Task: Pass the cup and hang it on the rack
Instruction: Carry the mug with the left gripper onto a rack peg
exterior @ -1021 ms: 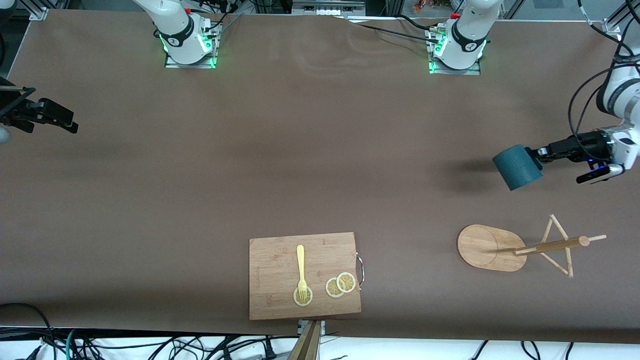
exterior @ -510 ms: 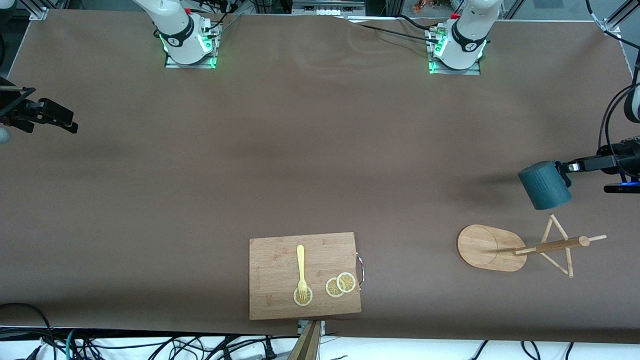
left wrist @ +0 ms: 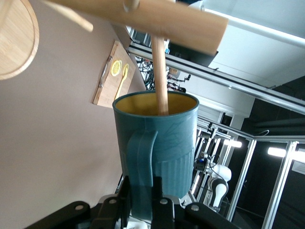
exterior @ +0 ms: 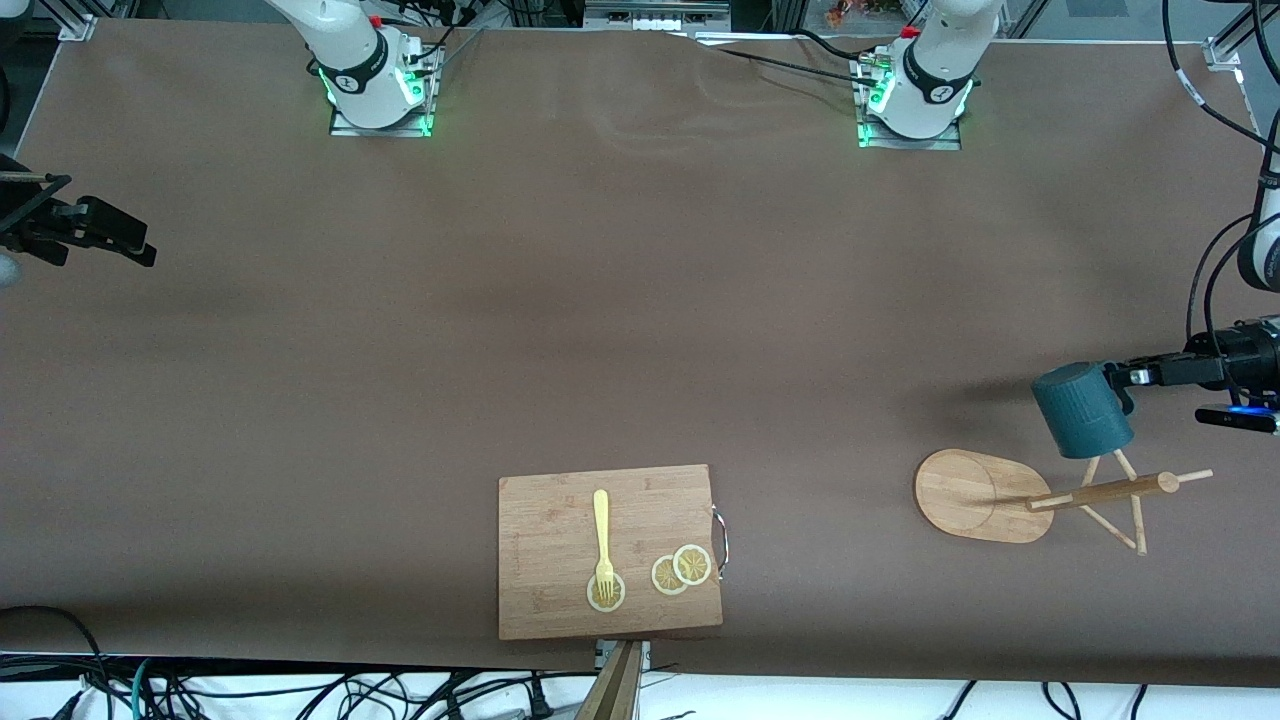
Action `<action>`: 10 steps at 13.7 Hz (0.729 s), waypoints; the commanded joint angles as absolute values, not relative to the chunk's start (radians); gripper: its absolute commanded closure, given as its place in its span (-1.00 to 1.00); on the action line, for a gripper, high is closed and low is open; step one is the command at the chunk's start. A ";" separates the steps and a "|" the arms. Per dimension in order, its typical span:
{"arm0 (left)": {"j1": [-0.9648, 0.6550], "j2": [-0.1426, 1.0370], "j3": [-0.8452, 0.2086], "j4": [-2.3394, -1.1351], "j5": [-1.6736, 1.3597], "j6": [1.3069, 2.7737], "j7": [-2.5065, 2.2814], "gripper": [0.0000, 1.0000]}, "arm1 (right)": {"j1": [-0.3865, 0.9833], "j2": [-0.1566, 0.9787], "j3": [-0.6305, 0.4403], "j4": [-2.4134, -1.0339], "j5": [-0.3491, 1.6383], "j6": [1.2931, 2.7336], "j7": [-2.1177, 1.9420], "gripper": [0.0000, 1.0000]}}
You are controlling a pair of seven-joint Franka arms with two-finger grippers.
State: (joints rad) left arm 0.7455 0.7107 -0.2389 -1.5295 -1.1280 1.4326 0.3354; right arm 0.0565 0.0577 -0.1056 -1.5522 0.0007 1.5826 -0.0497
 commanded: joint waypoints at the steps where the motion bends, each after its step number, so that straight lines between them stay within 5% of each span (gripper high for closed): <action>1: 0.729 0.762 -0.241 -1.450 -1.126 1.451 0.278 1.00 | 0.044 0.063 -0.095 -1.532 -0.006 1.569 -0.046 -1.00; 10: 0.726 0.802 -0.239 -1.401 -1.149 1.496 0.097 1.00 | 0.044 0.063 -0.095 -1.532 -0.006 1.569 -0.046 -1.00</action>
State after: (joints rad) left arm 0.7296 0.7700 -0.2386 -1.4422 -1.1302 1.4971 0.1234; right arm 0.0564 0.0577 -0.1056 -1.5522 0.0007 1.5826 -0.0497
